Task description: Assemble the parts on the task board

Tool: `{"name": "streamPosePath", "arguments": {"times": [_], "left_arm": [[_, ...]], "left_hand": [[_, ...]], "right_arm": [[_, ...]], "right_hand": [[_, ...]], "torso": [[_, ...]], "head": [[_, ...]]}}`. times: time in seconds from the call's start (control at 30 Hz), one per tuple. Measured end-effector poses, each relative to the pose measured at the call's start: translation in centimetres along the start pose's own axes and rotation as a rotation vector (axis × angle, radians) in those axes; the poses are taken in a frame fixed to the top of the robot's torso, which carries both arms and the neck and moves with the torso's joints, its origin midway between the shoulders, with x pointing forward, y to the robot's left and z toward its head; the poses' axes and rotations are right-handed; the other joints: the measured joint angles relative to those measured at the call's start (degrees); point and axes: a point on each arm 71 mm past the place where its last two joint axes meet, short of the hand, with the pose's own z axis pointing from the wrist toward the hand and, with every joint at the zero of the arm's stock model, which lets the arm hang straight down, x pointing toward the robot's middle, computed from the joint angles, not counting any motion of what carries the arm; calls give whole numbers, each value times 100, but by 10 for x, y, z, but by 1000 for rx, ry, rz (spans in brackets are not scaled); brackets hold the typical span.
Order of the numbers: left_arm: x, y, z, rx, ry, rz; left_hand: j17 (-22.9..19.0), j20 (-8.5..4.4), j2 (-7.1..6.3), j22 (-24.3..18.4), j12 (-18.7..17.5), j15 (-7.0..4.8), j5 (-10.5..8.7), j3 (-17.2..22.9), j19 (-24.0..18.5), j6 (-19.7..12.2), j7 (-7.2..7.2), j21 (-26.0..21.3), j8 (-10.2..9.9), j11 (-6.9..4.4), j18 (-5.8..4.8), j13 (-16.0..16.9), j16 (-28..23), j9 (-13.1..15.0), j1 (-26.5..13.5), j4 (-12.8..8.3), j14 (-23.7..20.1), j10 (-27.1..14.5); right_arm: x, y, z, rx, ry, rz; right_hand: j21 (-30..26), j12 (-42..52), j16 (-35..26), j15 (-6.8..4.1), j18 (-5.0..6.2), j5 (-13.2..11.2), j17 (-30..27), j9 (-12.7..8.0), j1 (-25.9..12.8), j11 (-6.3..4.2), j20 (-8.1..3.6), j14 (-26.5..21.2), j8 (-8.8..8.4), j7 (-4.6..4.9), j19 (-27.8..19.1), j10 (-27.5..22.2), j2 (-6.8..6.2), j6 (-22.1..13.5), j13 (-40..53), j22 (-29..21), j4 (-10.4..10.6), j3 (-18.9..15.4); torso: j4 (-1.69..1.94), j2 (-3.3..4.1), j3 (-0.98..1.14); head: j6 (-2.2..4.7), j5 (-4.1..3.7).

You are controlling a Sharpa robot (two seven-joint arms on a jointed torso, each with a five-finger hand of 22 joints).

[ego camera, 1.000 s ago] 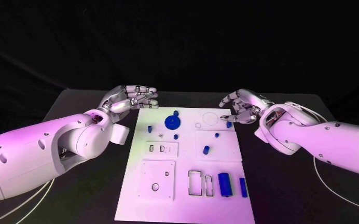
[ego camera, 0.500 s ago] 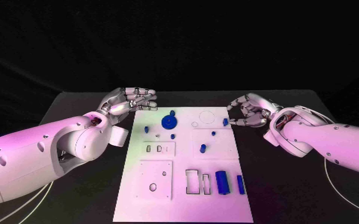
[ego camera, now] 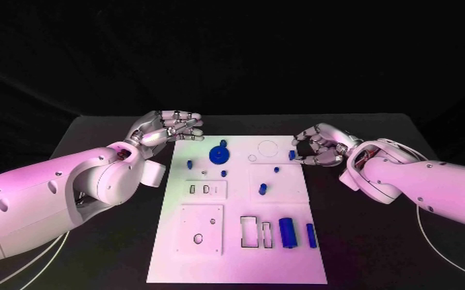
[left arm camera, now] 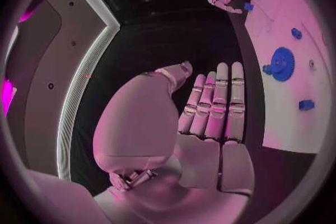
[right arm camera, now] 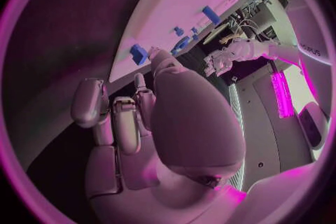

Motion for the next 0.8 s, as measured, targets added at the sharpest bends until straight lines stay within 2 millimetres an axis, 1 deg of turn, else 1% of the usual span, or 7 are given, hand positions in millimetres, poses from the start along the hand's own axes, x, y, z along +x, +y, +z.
{"name": "streamPosePath", "arguments": {"times": [0.07, 0.3, 0.33, 0.47, 0.6, 0.67, 0.8], "left_arm": [[0, 0, 0, 0, 0, 0], [0, 0, 0, 0, 1, 0], [0, 0, 0, 0, 0, 0], [-1, 0, 0, 0, 0, 0], [-1, 0, -1, 0, 0, 0], [-1, 0, -1, 0, 0, 0], [-1, 0, -1, 0, 0, 0]], "left_hand": [[0, 0, 0, 0, 0, 0, 0, 0, 0, 0, 0, 0, 0, 0, 0, 0, 0, 0, 0, 0, 0, 0], [9, -22, 0, 0, 0, 0, 0, 15, -22, 0, 0, 0, 0, 0, 0, 0, 0, 0, 0, -15, 0, 0], [9, -22, 0, 0, 0, 0, 0, 15, -22, 0, 0, 0, 0, 0, 0, 0, 0, 1, 0, -15, 0, 0], [9, -22, 0, 0, 0, 0, 0, 15, -22, 0, 0, 0, 0, 0, 0, 0, 0, 1, 0, -15, 0, 0], [9, -21, 0, 0, 0, 0, 0, 15, -22, 0, 0, 0, 0, 0, 1, 0, 0, 1, 0, -15, 0, 0], [9, -21, 0, 0, 0, 0, 0, 15, -22, 0, 0, 0, 0, 0, 0, 0, 0, 1, 0, -15, 0, 0], [8, -21, 0, 0, 0, 0, 0, 15, -22, 0, 0, 0, 0, 0, 0, 0, 0, 1, 0, -15, 0, 0]], "right_arm": [[2, -1, 1, 3, 3, 1], [8, -3, 4, 14, 9, 5], [9, -3, 5, 15, 11, 6], [12, -3, 6, 17, 14, 9], [15, -3, 8, 22, 18, 11], [15, -3, 8, 25, 18, 11], [16, -5, 8, 32, 19, 11]], "right_hand": [[0, 29, 0, 0, 0, 0, 0, 0, -49, -21, 0, 0, 0, 15, 0, 21, 49, 15, 0, 8, 7, -6], [70, 74, 20, 0, 0, -5, -1, 8, -110, -41, -20, 0, 34, -13, 86, 42, 116, 104, -1, 81, 28, 86], [96, 100, 20, 0, 0, -28, 0, 8, -104, -54, -11, 0, 34, -28, 93, 54, 166, 120, -1, 93, 21, 108], [133, 134, 46, 0, 0, -78, -1, 8, -105, -46, -31, 0, 34, -41, 113, 78, 165, 134, -1, 132, 13, 162], [133, 135, 46, 0, 0, -78, -1, 8, -82, -66, -31, 0, 34, -26, 113, 99, 188, 160, -1, 146, 14, 163], [133, 167, 46, 0, 0, -87, -1, 8, -83, -66, -31, 0, 34, -52, 113, 99, 189, 186, -1, 154, 11, 206], [158, 167, 45, 0, 1, -102, -1, 8, -105, -69, -31, 0, 56, -54, 153, 136, 211, 188, -2, 164, 13, 209]], "torso": [[-1, -3, -4], [3, -10, -9], [4, -11, -10], [3, -11, -10], [0, -12, -10], [0, -11, -10], [-3, -11, -9]], "head": [[-3, -3], [-13, 2], [-15, 4], [-23, 12], [-34, 16], [-37, 16], [-46, 16]]}}
